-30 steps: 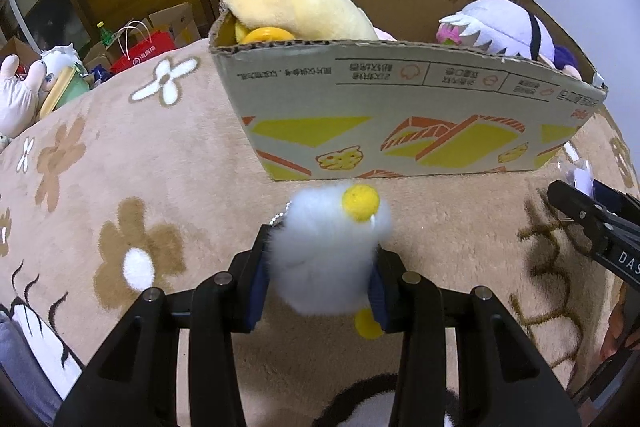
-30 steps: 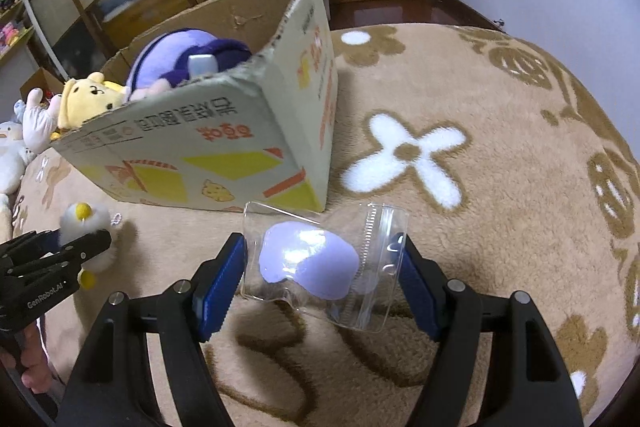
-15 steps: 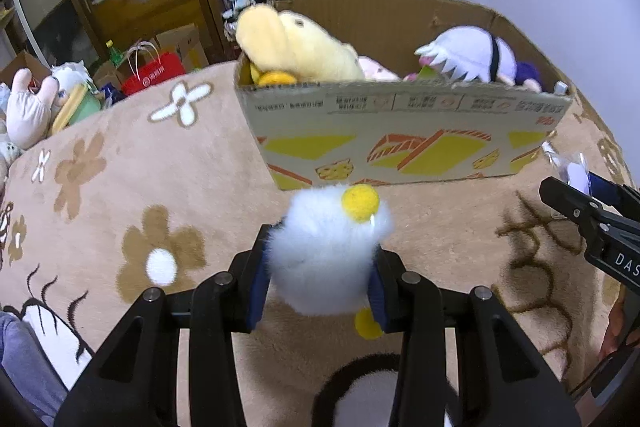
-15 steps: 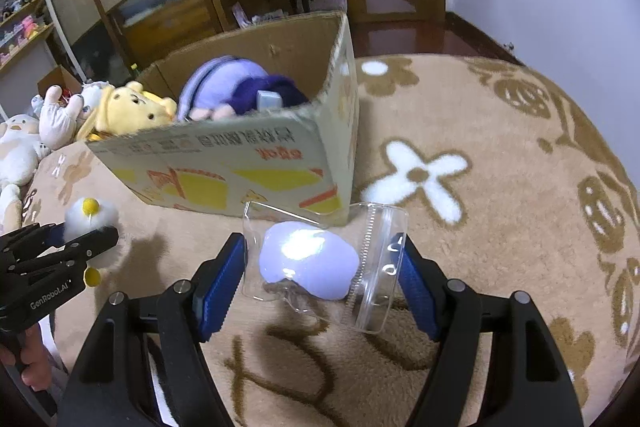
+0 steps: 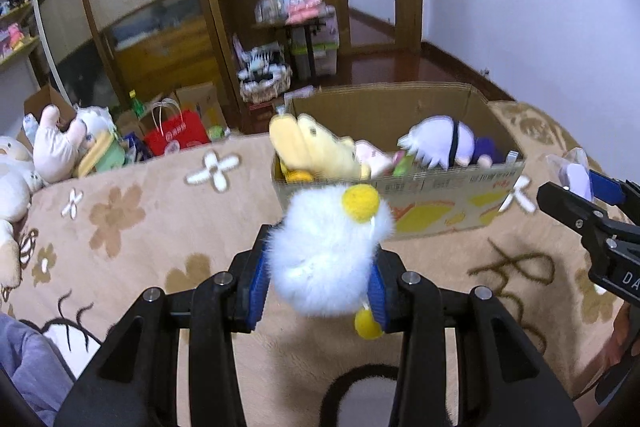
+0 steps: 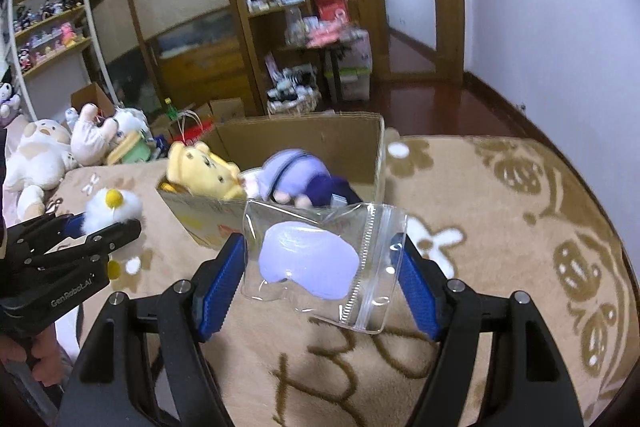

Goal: Organize soft objects
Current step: 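Lift the pompom and zip bag and carry both over the box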

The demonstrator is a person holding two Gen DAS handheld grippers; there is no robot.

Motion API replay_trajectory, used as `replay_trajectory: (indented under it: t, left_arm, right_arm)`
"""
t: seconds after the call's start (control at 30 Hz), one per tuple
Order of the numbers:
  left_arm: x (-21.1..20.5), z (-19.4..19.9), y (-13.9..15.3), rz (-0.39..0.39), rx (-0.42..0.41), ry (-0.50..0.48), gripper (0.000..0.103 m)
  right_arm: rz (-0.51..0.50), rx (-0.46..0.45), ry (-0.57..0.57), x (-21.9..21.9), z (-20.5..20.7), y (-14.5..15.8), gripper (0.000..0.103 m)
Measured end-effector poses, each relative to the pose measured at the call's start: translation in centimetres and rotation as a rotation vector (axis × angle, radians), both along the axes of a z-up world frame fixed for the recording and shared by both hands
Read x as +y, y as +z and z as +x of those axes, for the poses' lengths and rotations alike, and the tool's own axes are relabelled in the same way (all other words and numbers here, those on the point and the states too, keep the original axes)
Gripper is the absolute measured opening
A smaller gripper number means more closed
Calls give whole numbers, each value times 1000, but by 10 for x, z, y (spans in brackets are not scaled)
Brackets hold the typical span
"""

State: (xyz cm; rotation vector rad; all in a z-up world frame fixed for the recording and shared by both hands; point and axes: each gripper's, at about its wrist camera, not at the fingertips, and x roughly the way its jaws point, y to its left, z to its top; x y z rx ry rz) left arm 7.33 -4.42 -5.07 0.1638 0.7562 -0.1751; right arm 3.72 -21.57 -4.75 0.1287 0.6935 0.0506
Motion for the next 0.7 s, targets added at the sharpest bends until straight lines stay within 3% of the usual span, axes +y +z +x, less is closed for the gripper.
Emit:
replay_trajectory:
  t: [0.17,0.7]
  left_arm:
    - [7,-2,30,-54,-62,-11,40]
    - [-12,14,116,-39,-286,-72,40]
  right_arm:
    - [0,-62,23,4,-1,22,78]
    - [-24,-241,54,2,22,89,78]
